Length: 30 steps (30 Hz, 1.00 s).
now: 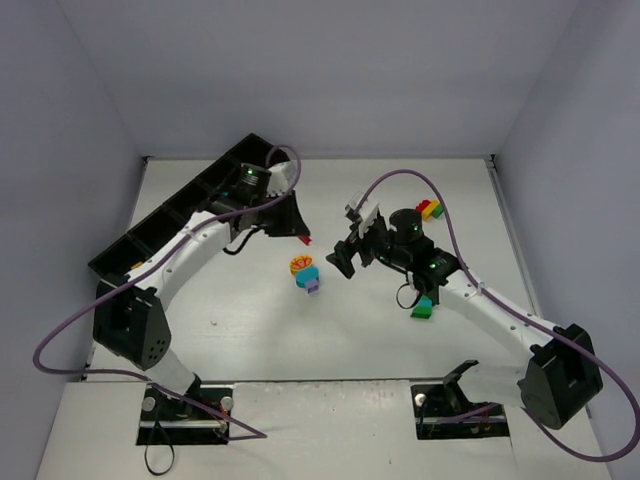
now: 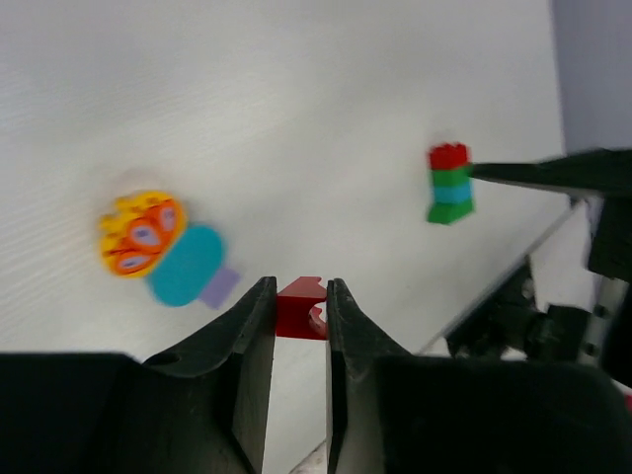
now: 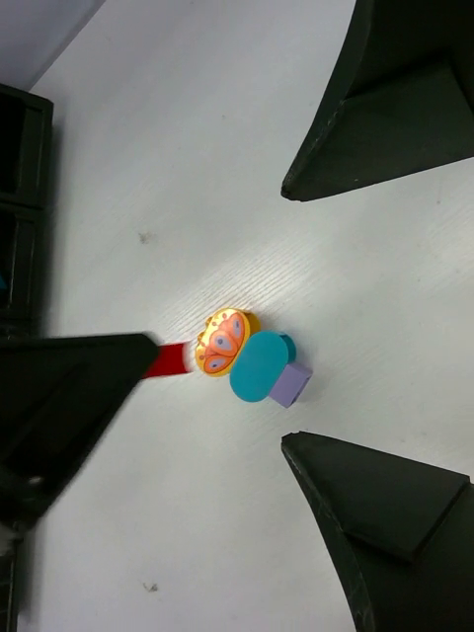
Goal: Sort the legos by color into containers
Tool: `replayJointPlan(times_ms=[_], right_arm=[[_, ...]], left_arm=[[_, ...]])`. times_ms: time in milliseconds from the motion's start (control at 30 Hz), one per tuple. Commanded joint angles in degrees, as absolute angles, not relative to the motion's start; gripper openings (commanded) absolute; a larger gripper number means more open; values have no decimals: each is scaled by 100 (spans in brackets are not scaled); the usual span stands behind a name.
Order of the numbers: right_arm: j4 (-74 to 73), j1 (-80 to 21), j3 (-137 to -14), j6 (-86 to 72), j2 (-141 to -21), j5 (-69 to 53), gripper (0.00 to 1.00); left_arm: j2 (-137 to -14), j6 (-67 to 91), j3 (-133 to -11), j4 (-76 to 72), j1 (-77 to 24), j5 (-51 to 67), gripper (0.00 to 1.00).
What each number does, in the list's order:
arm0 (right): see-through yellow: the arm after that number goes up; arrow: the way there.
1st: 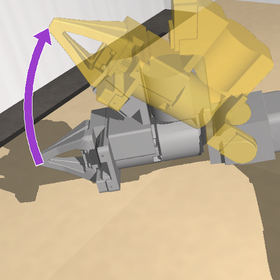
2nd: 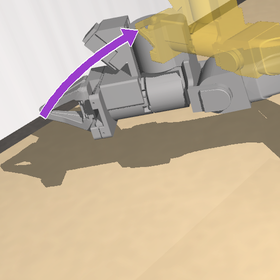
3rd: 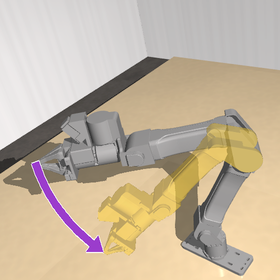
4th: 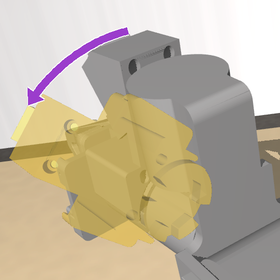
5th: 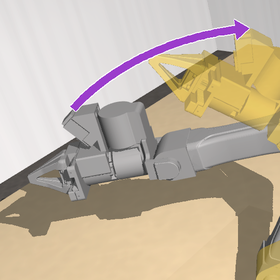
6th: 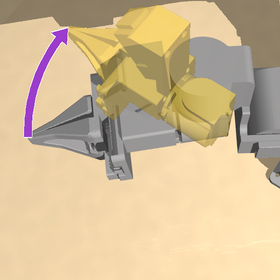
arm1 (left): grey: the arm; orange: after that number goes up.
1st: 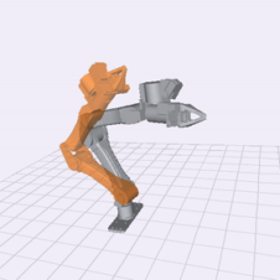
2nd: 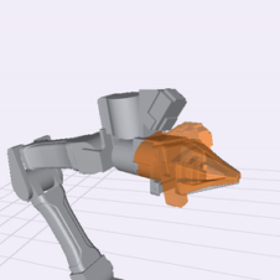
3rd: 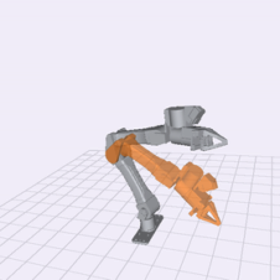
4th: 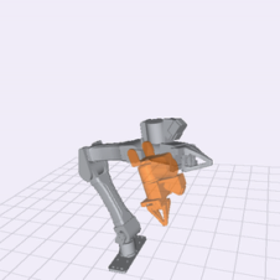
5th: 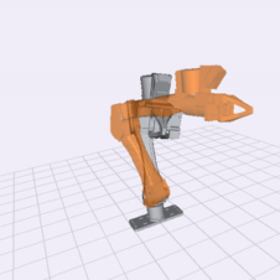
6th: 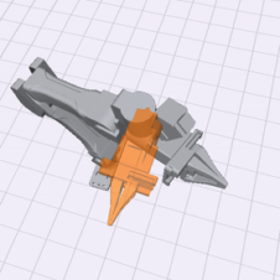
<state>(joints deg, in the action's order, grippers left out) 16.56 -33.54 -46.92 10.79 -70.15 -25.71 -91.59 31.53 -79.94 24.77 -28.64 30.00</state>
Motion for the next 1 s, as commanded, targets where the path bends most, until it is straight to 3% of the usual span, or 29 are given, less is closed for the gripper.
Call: replayJointPlan(times_ms=[0,300,433,633,833,900,967], right_arm=[[1732,-3305,-4931,1108,-6715,-2172,100],[1565,-3112,-4659,888,-6399,-1530,100],[1485,-2857,-4606,695,-6302,-1363,100],[1398,-2286,-4509,194,-6179,-1301,100],[1196,-2101,-4509,-26,-6249,-634,99],[1117,-2066,-4561,-280,-6336,-581,100],[1064,-2039,-4614,-447,-6407,-414,100]], left_arm=[[-8675,2821,-8384,3354,-2087,1629,0],[-8621,2742,-8323,3656,-256,-639,0],[-8964,2725,-8437,3612,499,-527,0],[-9448,2725,-8578,3691,843,-852,0],[-9817,2760,-8657,3770,905,-1002,17],[-9852,2786,-8675,3771,896,-958,27],[-9835,2795,-8666,3727,896,-932,44]])
